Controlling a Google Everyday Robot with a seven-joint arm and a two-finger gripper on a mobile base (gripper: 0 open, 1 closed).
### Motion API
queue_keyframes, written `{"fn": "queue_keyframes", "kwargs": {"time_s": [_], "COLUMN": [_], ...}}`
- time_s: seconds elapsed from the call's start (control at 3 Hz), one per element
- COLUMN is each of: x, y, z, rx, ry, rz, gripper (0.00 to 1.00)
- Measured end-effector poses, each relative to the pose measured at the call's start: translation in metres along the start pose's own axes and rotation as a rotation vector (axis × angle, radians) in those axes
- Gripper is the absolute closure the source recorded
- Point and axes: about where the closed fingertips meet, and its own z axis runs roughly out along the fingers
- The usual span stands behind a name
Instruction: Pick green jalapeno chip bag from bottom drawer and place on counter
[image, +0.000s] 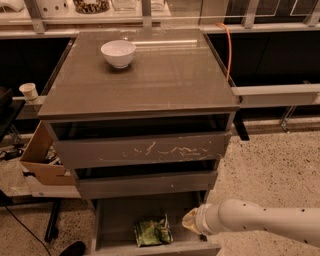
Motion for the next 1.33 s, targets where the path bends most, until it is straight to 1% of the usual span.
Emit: {"fn": "queue_keyframes", "kwargs": {"time_s": [0.33, 1.0, 1.33], "x": [0.000, 0.024, 0.027], "y": [0.000, 0.011, 0.018], "z": [0.000, 0.081, 0.119], "rx": [0.000, -0.056, -0.099], "ry": [0.000, -0.043, -0.071], "rz": [0.000, -0.011, -0.009], "gripper": [1.00, 1.00, 1.00]}}
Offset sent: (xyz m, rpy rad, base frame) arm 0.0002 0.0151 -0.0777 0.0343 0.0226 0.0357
